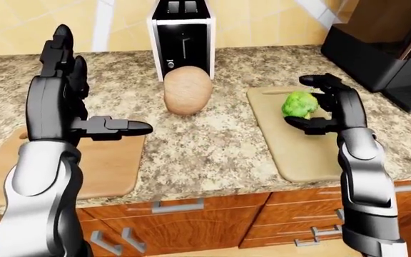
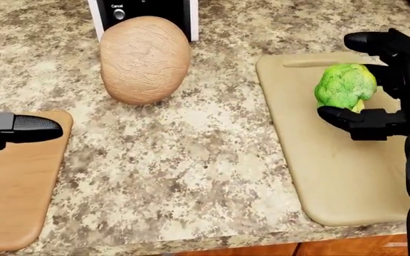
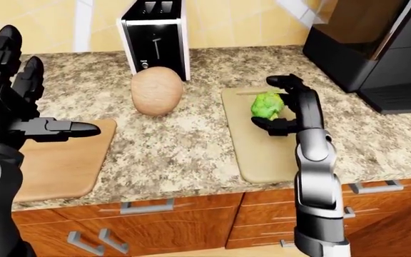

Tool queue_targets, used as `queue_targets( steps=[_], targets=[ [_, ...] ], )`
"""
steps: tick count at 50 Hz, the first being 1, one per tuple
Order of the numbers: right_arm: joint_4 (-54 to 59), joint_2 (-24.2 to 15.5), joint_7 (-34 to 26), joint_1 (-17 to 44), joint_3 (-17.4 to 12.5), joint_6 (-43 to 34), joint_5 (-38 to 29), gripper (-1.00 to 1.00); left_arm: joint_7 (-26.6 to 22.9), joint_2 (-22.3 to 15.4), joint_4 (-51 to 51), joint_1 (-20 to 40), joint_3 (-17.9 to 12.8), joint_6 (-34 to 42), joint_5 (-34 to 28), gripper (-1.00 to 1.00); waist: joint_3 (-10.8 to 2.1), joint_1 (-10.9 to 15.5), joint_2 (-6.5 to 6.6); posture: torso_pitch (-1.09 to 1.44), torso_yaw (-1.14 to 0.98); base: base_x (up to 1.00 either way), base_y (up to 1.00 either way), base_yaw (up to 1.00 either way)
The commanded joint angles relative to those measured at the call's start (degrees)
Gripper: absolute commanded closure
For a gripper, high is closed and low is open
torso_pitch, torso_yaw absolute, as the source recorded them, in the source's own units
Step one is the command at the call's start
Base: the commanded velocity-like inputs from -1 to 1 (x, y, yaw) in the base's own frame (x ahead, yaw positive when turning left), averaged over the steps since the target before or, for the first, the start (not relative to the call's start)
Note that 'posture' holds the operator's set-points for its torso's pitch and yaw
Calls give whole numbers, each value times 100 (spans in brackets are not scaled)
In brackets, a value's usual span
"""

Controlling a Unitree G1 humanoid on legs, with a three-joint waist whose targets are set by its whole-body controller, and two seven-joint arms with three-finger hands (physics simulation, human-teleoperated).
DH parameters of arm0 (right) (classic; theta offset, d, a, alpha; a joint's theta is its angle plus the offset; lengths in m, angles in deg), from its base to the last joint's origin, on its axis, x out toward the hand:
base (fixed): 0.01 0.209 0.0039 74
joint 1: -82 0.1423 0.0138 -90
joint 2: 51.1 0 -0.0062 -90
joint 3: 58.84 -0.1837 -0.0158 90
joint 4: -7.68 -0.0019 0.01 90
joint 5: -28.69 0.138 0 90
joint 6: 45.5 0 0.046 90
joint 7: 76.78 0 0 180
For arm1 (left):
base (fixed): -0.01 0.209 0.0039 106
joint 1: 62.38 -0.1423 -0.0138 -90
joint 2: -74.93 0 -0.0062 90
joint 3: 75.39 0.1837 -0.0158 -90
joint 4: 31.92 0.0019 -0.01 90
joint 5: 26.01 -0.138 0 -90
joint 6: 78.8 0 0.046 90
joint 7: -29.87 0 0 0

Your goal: Place the broccoli and the coconut on separate cutting boards.

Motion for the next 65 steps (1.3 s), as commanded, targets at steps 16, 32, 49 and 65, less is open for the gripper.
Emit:
queue_targets(
  steps=[16,32,49,65],
  targets=[
    [-232,-88,-16,256,-24,73,0,-100,38,-107,-110,215,-67,-138,28,-100,-136,0,-5,0,0,0,0,0],
    [-1802,362,385,1630,396,-2047,1023,-100,47,-79,-146,79,-103,-220,45,-100,-108,-7,37,0,0,0,0,0],
    [-579,891,357,2715,954,-1636,852,-100,54,-103,-177,151,-87,-172,96,-100,-95,-8,105,0,0,0,0,0],
    [535,1561,432,2924,1398,-1228,464,-100,66,-172,-219,235,-134,-99,188,-100,-106,-13,158,0,0,0,0,0]
  ],
)
